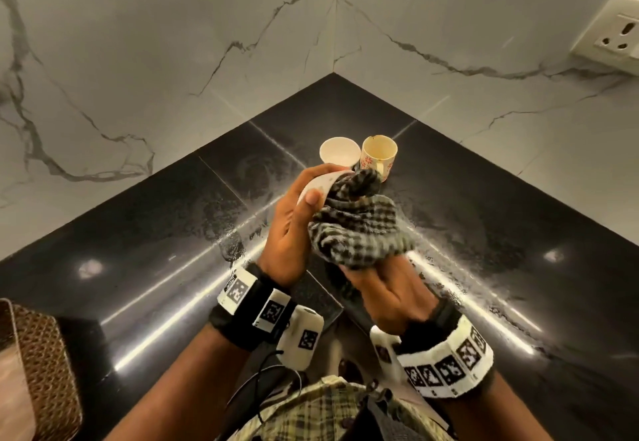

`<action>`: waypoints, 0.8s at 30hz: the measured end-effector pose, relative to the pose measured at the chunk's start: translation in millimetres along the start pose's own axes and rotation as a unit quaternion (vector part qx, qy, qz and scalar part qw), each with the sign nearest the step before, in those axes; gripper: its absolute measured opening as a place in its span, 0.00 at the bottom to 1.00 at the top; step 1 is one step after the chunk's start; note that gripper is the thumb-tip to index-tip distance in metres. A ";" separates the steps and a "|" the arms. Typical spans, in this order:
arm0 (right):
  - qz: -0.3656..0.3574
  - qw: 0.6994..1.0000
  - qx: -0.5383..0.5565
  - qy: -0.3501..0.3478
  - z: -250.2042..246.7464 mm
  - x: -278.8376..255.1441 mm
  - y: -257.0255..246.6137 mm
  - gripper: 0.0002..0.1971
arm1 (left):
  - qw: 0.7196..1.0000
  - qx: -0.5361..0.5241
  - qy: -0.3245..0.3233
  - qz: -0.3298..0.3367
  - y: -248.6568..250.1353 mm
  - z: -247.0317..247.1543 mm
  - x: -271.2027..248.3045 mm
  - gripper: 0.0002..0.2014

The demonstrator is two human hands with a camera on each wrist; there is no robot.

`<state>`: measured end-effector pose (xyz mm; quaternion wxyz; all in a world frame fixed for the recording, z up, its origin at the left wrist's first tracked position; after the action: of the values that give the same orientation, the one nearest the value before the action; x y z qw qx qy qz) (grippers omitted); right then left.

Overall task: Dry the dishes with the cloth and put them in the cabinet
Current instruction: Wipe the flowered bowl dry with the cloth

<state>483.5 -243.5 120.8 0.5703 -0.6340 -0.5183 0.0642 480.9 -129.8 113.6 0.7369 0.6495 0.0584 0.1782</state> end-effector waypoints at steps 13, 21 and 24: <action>0.267 0.733 0.598 0.186 16.3 -17.6 41.3 0.26 | 0.992 0.072 0.021 0.099 15.4 0.1 -4.4 0.38; -0.032 0.986 -0.162 -0.030 0.1 14.8 -5.5 0.16 | 0.987 0.064 0.024 0.145 36.3 -1.4 -3.7 0.33; 0.118 0.979 0.149 0.067 -4.9 2.1 25.5 0.20 | 0.988 0.058 0.042 0.140 29.6 -5.2 -4.9 0.36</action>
<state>502.6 -240.4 103.4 0.6804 -0.6013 -0.3852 0.1647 469.2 -123.8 141.1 0.6627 0.6847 0.0077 0.3031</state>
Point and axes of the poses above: each hand's wrist, its own x-axis towards the middle knuckle, its own z-axis out of the palm, y = z × x, the point moved 10 cm from there along x, towards the middle knuckle, and after that the axes turned 9 degrees about -z, right-handed, at the moved point
